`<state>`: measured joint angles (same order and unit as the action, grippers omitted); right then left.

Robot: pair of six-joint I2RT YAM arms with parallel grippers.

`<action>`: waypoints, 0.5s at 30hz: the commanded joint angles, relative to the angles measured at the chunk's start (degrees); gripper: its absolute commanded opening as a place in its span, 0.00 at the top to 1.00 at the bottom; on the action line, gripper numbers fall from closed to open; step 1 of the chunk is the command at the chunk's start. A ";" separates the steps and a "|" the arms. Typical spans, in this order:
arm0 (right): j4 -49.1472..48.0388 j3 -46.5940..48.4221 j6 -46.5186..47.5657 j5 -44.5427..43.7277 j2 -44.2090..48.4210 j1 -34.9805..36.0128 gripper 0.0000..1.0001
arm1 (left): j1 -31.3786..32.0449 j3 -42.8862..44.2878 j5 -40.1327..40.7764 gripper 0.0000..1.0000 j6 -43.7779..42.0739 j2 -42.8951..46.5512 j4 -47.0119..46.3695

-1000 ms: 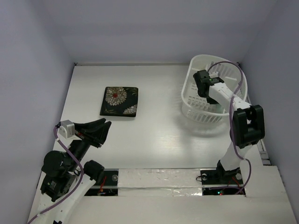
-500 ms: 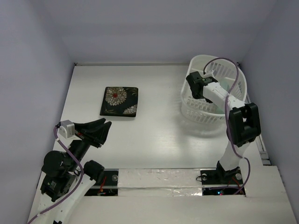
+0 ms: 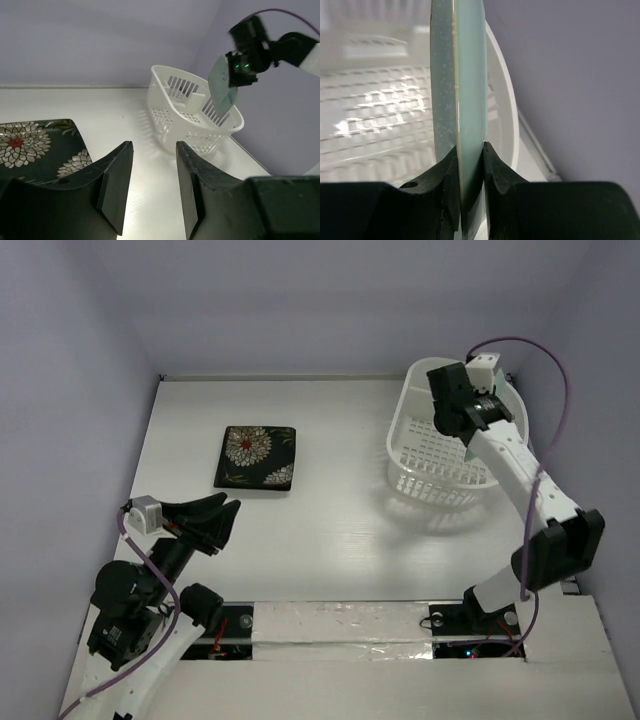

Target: Unload the plates from the dish rack

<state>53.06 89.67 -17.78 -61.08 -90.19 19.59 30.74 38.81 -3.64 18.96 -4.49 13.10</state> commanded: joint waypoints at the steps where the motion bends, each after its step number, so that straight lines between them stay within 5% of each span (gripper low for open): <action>1: -12.51 4.99 3.10 7.00 10.46 0.62 1.00 | 0.37 -0.57 -0.67 0.63 0.38 -1.48 -2.64; 6: -23.32 1.66 0.38 29.64 18.12 5.08 1.00 | 0.37 -0.66 -1.02 0.62 0.38 -3.15 -2.73; 15: -44.42 -3.35 -14.02 49.54 7.68 17.14 1.00 | 0.37 -0.66 0.56 0.61 0.81 -6.76 -2.29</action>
<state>25.43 87.79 -24.27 -24.29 -78.50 34.30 30.76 38.57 -3.86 19.16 -9.74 13.13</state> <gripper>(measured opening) 0.246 0.393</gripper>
